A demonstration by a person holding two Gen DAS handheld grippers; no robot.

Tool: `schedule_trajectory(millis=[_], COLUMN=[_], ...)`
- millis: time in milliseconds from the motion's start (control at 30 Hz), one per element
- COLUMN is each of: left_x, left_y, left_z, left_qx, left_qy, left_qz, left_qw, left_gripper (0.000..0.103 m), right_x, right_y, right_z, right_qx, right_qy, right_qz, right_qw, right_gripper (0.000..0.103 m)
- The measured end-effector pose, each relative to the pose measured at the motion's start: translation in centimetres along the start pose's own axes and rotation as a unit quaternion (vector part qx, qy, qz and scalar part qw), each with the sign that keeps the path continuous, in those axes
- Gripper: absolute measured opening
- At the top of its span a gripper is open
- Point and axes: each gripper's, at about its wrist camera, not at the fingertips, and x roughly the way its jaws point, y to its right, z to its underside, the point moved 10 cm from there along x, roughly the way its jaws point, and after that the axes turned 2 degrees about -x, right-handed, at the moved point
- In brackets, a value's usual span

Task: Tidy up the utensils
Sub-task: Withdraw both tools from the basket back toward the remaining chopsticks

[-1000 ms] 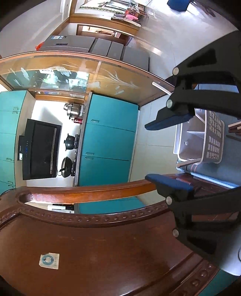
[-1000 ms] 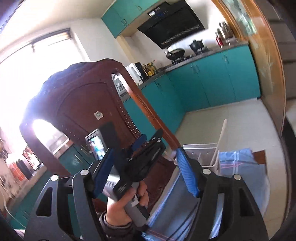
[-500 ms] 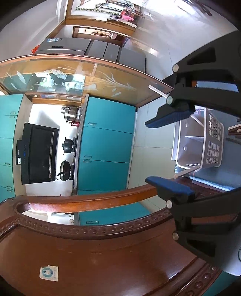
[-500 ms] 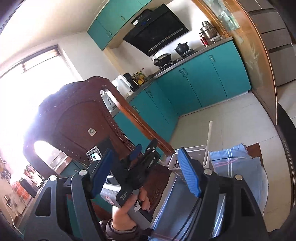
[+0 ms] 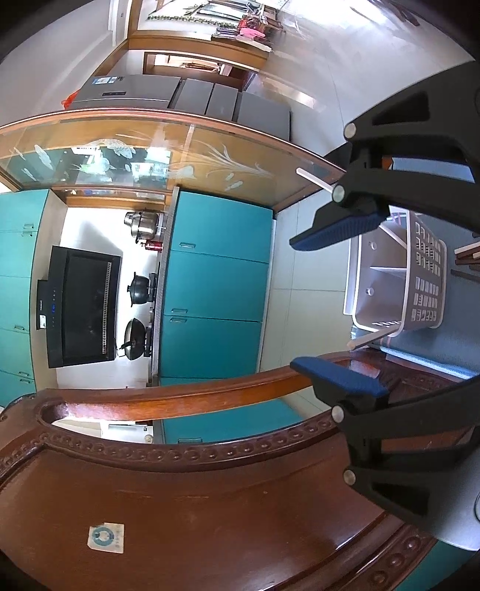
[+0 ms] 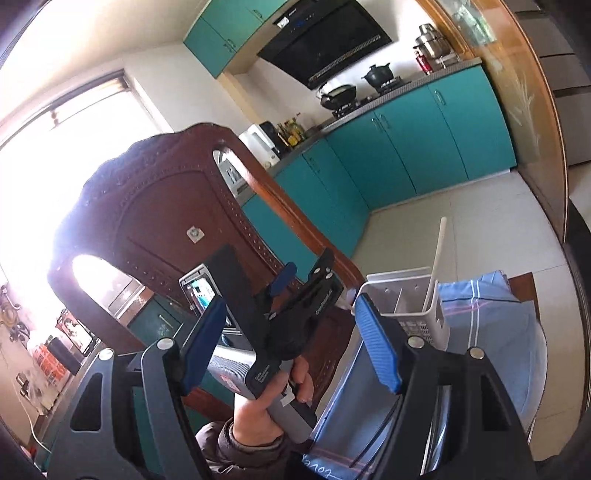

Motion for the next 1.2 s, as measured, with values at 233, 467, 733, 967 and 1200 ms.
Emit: schedule_trajectory(millis=[233,467,733,967,1200], left_x=[0.0,-0.4,-1.5,1.0,6.0], left_y=[0.1,0.3,1.9,2.0,-1.0], left_z=[0.1,0.4,2.8,10.9,21.0], left_qx=[0.000,0.005,0.062,0.102,0.052], left_qy=[-0.003,-0.004,-0.037,-0.121,-0.294], left_qz=[0.002,0.005,0.041,0.068,0.075], left_qw=[1.0000,1.0000,0.9966,0.9850,0.9515], left_gripper=[0.063,0.067,0.068,0.040,0.038], right_x=[-0.7,0.0,4.6,14.3,15.2], right_y=[0.0,1.3,13.0,22.3,21.4], right_z=[-0.7,-0.8,1.3,15.5,21.5], right_qx=[-0.001,-0.017,-0.101,-0.043,-0.102], right_qy=[0.017,0.020,-0.010,-0.266,-0.344], right_qz=[0.004,0.036,0.177,0.162,0.181], right_qw=[1.000,0.999,0.979,0.949,0.916], right_gripper=[0.071,0.077,0.084,0.041,0.040])
